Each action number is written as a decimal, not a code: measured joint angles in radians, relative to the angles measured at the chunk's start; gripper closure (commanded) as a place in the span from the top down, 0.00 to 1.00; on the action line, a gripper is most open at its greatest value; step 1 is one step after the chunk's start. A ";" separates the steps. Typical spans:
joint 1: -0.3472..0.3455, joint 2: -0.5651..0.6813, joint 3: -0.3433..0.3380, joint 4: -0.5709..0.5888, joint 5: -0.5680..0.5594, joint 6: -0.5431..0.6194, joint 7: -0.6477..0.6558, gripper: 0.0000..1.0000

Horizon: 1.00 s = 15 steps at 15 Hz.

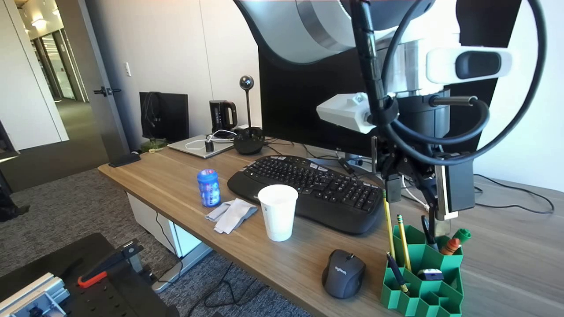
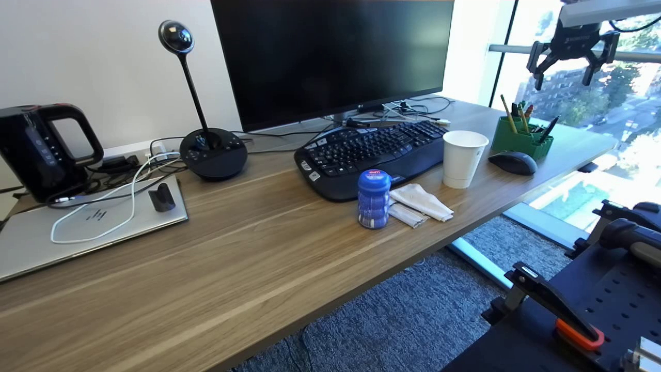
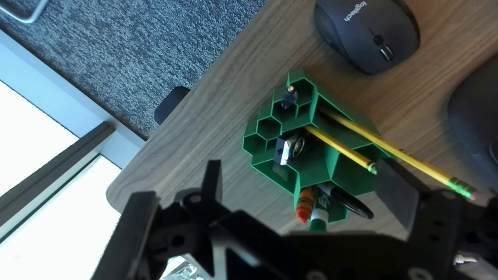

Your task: Pick up the pencil and put it in the cup

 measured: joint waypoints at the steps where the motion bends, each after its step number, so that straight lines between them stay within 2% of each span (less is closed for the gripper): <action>1: 0.000 0.000 -0.001 -0.005 0.000 -0.001 0.000 1.00; 15: 0.003 0.019 -0.003 -0.043 -0.029 0.000 0.000 1.00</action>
